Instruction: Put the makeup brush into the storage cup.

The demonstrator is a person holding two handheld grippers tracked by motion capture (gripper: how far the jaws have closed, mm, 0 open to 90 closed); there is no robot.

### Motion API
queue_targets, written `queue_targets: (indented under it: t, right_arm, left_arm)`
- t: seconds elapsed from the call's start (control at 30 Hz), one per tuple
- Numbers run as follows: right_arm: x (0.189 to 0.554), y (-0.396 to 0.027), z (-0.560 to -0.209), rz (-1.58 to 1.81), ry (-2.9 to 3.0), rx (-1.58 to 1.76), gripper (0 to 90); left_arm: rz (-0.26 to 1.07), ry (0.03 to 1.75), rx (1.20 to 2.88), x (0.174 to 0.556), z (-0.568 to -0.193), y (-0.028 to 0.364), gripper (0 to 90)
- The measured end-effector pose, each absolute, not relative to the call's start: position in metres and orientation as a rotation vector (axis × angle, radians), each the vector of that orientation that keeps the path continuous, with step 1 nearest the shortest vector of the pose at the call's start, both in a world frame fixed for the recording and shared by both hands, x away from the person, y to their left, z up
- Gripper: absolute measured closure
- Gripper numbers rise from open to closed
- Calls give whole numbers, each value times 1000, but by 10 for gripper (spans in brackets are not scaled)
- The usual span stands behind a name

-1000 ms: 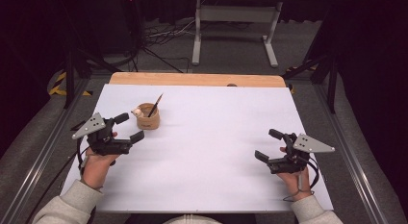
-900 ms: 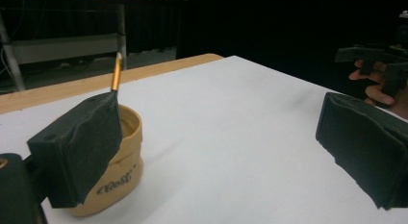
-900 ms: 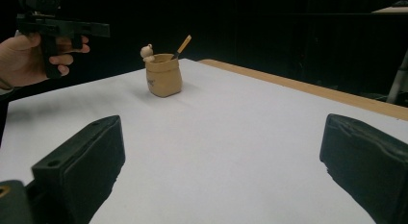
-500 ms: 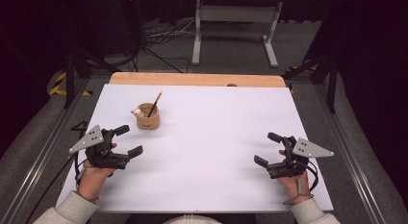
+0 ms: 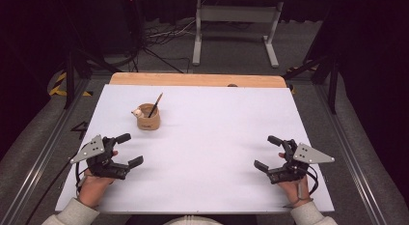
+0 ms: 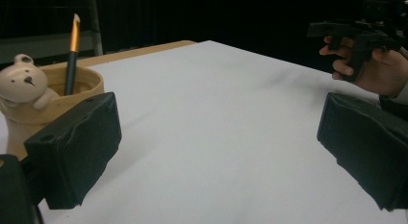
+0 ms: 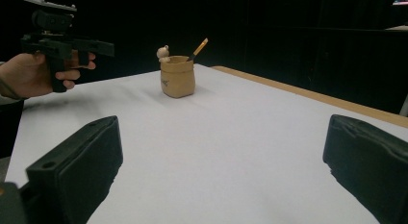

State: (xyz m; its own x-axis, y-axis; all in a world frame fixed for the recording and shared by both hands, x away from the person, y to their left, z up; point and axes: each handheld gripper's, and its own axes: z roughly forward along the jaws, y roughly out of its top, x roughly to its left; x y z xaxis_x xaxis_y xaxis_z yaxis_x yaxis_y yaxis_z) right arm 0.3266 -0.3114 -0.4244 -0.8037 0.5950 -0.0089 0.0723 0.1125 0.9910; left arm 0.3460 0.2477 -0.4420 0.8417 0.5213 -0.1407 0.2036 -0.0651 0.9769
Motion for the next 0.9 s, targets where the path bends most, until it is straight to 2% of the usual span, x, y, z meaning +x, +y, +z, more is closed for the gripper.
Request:
queue_targets:
  t: [0.1, 0.33, 0.9]
  right_arm:
    - [327, -311, -426, 1738, 1992, 650, 4]
    - [328, -307, -435, 1732, 2024, 659, 3]
    - [329, -306, -438, 1722, 2017, 685, 5]
  left_arm:
    - [263, 594, 1636, 346, -446, 248, 24]
    - [312, 596, 1610, 343, -451, 249, 22]
    - [338, 615, 1575, 345, -459, 253, 25]
